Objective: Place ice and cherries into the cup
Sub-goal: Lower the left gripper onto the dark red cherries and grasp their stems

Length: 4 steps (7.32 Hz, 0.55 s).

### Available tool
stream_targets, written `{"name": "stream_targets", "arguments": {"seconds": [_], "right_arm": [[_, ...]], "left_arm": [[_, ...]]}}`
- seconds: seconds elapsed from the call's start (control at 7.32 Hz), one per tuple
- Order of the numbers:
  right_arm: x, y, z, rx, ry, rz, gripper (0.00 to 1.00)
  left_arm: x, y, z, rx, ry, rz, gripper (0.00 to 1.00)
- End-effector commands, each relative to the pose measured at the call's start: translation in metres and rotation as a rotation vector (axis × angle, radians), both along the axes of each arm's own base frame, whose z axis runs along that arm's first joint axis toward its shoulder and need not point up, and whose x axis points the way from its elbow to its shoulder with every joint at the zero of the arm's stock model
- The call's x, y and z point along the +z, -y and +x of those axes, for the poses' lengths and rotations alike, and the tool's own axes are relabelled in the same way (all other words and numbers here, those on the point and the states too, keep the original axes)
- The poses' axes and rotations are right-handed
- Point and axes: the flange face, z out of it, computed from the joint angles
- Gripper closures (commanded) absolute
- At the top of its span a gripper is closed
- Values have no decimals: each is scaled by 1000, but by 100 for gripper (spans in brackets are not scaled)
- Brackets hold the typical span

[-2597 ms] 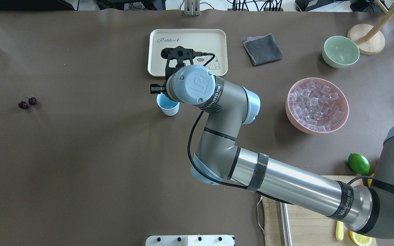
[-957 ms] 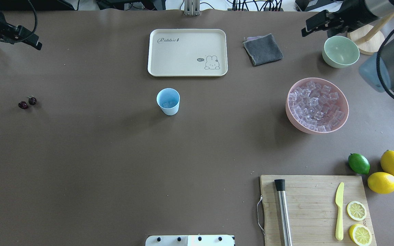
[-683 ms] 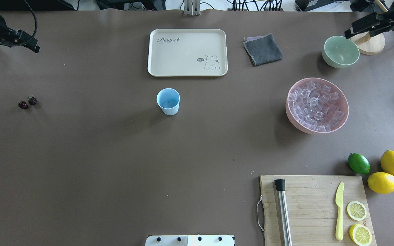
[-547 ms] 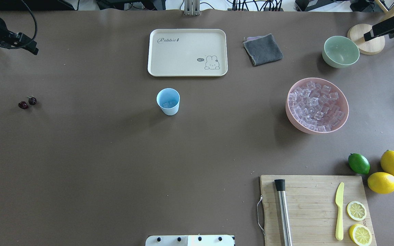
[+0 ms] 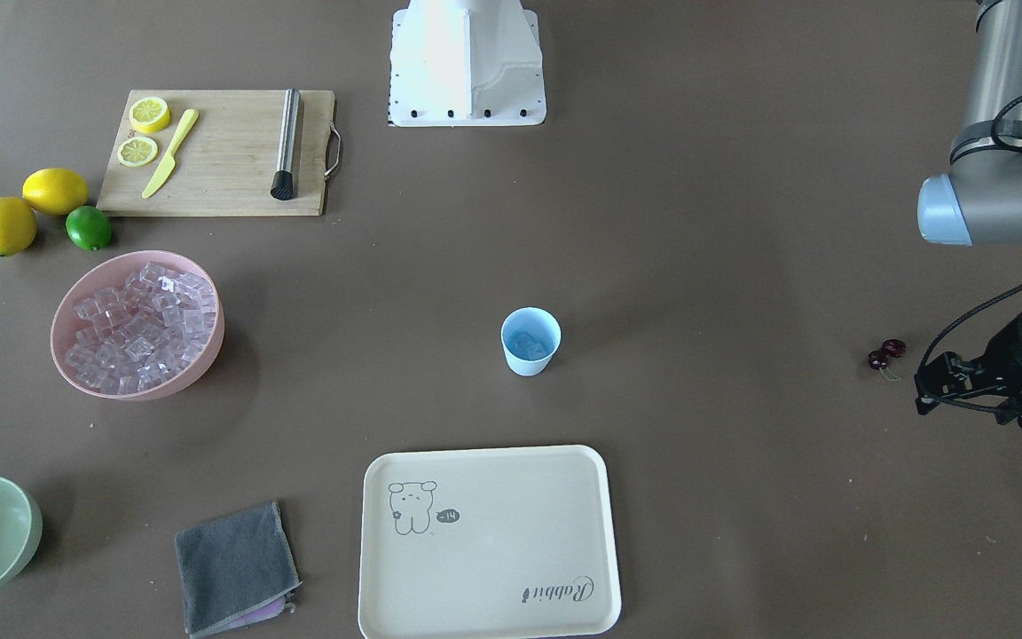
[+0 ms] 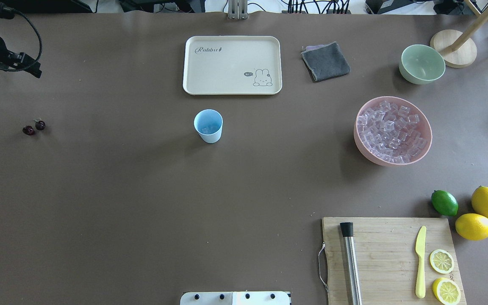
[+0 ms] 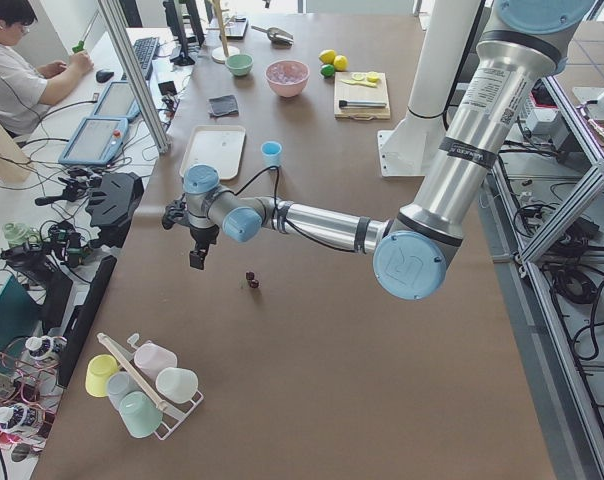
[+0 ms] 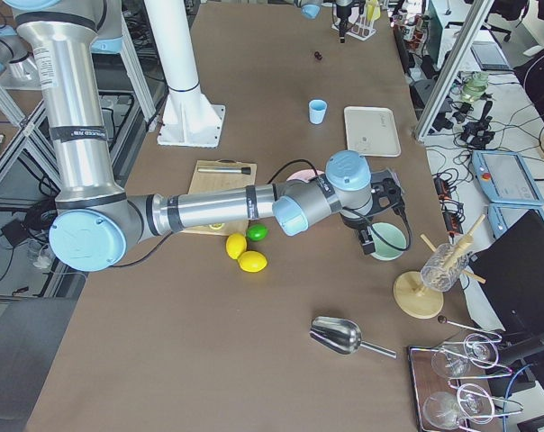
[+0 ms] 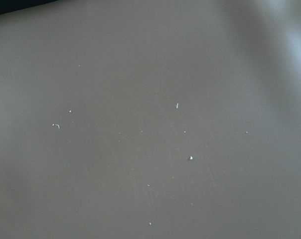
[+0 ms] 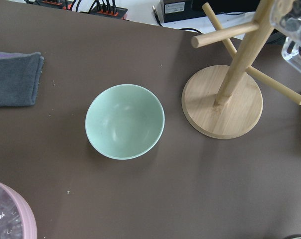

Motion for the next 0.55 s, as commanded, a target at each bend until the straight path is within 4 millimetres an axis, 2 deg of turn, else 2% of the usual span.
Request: {"name": "stream_targets", "arguments": {"seconds": [0.0,0.27,0.41], "right_arm": [[14,-1,25,-41,-51,4,0],[15,-2,26,-39,-58,5,0],[17,-3,26,-39,-59,3,0]], "left_arm": [[37,1,0,-1,-5,10,3],[26,-3,8,13,-25,25,3],[12,-10,29,-9,-55,-2,3]]}}
